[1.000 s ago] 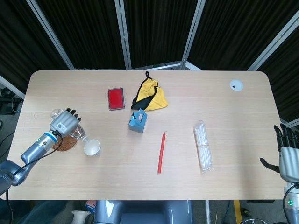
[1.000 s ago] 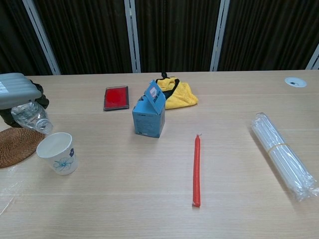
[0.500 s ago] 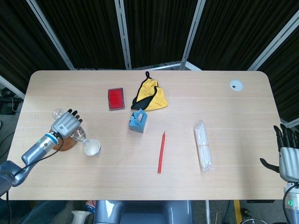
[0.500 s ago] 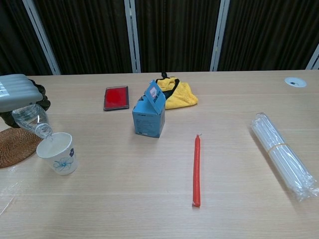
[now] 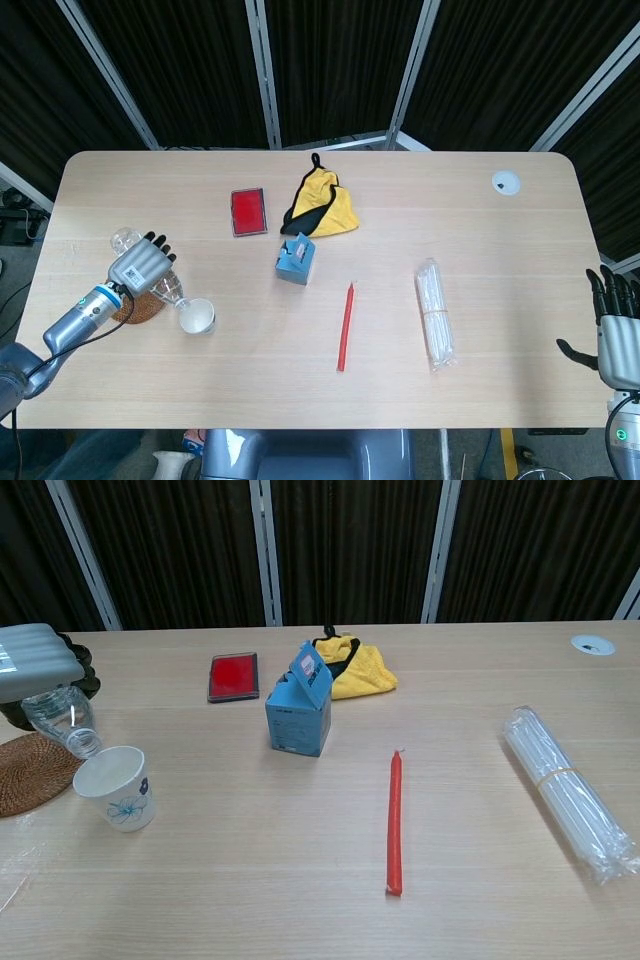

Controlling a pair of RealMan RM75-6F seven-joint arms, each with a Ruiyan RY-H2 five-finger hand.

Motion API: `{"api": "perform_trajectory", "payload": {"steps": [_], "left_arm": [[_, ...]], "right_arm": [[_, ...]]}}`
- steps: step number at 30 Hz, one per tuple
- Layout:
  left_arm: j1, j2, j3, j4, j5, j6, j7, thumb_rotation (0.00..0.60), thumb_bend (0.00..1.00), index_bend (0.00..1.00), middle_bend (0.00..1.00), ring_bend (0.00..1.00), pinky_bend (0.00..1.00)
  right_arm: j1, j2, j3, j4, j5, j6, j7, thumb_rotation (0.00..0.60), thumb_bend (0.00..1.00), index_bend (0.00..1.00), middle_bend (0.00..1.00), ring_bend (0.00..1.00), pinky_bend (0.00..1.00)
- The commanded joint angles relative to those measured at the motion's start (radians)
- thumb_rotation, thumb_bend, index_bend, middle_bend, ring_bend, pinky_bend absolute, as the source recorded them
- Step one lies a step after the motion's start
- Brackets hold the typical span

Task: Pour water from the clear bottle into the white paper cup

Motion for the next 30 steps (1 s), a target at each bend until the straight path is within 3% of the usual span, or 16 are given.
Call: {"api": "perform_trajectory", "payload": {"steps": [1,23,30], "left_arm": [[0.0,-0.002,0.0,0.002,0.0,0.005,-0.004,0.6,0.52,0.62,0.48,0.28,0.37],[0.006,-0.008,0.007,0.04,0.01,0.046,-0.046,0.6,0.52,0.63,0.49,0.28,0.37],[0.018,0.001,-0.007,0.02,-0.02,0.049,-0.182,0.6,0.52,0.63,0.49,0.28,0.37]], "right_arm": [[0.0,0.0,0.0,0.0,0.001,0.0,0.001,0.6,0.0,0.0,0.0,0.0,0.0],[0.0,0.0,0.0,-0.001,0.004,-0.002,-0.004,0.6,0.0,0.0,0.0,0.0,0.0],[0.0,-0.001,0.0,0.001,0.007,-0.005,-0.005,0.6,0.0,0.0,0.0,0.0,0.0]]}}
